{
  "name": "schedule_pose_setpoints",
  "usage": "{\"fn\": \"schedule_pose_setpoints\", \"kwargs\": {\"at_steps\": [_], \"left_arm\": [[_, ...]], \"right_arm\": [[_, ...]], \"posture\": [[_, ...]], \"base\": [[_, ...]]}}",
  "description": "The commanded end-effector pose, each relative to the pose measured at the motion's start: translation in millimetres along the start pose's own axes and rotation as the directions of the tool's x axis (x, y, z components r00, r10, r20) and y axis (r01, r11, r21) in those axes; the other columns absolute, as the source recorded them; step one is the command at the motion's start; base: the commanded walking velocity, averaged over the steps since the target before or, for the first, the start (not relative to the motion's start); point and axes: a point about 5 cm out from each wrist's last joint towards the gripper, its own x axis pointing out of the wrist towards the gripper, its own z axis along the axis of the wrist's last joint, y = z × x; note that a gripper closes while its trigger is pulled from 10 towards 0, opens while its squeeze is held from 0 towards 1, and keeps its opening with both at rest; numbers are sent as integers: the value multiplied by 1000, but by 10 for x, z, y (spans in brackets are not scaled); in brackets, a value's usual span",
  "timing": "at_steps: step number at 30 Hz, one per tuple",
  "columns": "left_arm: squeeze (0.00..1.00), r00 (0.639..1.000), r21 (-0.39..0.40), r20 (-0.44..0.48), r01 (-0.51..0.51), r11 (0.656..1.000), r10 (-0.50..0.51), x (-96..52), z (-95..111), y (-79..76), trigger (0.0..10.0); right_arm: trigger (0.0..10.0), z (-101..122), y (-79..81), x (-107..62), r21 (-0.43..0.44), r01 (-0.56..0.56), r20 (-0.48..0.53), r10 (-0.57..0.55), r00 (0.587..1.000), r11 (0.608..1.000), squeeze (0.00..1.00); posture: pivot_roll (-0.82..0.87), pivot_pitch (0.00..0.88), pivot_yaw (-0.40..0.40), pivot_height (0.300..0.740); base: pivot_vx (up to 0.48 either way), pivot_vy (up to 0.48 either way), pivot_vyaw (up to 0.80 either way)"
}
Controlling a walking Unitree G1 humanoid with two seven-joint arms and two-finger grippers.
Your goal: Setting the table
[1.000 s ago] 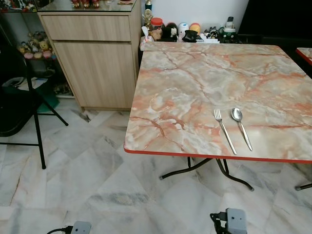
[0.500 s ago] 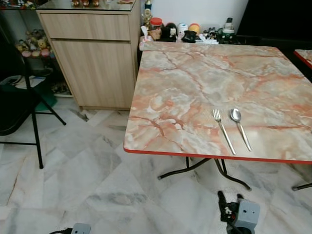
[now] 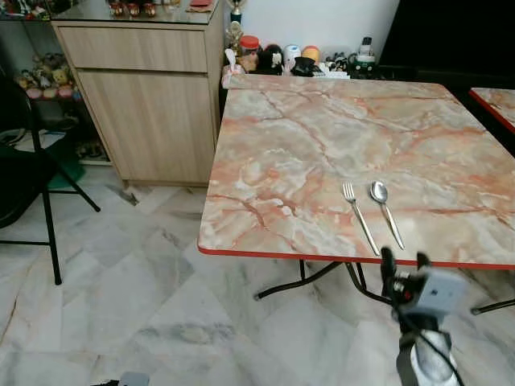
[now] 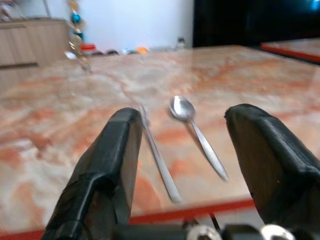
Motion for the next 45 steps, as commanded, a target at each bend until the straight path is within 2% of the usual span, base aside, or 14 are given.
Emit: {"fn": "schedule_pose_setpoints", "kwargs": {"at_steps": [1,6,12,26,32,37,41,42,43,45], "left_arm": [[0,1000,-25,-27,7,1000,-8,-19,-86,16,10000],[0,1000,-45,-6,10,999,-11,-6,-14,29,10000],[0,1000,-68,3,6,998,-6,-3,1,28,10000],[0,1000,-50,-5,-13,999,13,-18,-36,75,10000],[0,1000,-49,4,2,999,-2,-5,2,44,10000],[0,1000,-47,-1,7,999,-7,-5,-11,25,10000],[0,1000,-47,-6,6,999,-6,-10,-31,27,10000],[0,1000,-47,-7,6,999,-6,-11,-34,27,10000],[0,1000,-47,-8,6,999,-6,-11,-38,27,10000],[0,1000,-48,-11,4,999,-5,-15,-50,34,10000]], "right_arm": [[10000,41,-4,10,21,27,0,-27,1000,999,0],[10000,129,102,69,36,9,5,-9,1000,999,0],[10000,169,88,75,41,20,-3,-20,1000,999,0],[10000,222,86,50,37,43,-9,-43,999,998,0],[10000,193,29,-25,9,70,-44,-69,997,998,0],[10000,160,-53,-81,-17,113,-107,-114,988,993,0],[10000,128,-61,-117,-41,96,-167,-102,981,994,0],[10000,101,-52,-138,10,99,-209,-95,973,995,86],[10000,83,-51,-149,6,92,-239,-88,967,996,1000],[10000,80,-44,-150,21,82,-268,-74,961,996,1000]], "posture": [[38,47,-26,740],[37,97,-25,740],[46,121,-21,740],[50,130,-11,740],[48,129,-12,740],[45,129,-17,740],[45,129,-17,740],[48,129,-18,740],[48,129,-18,740],[48,130,-20,740]], "base": [[0,0,0],[256,0,0],[363,0,0],[379,0,0],[0,0,0],[0,0,0],[0,0,0],[0,0,0],[0,0,0],[0,0,0]]}}
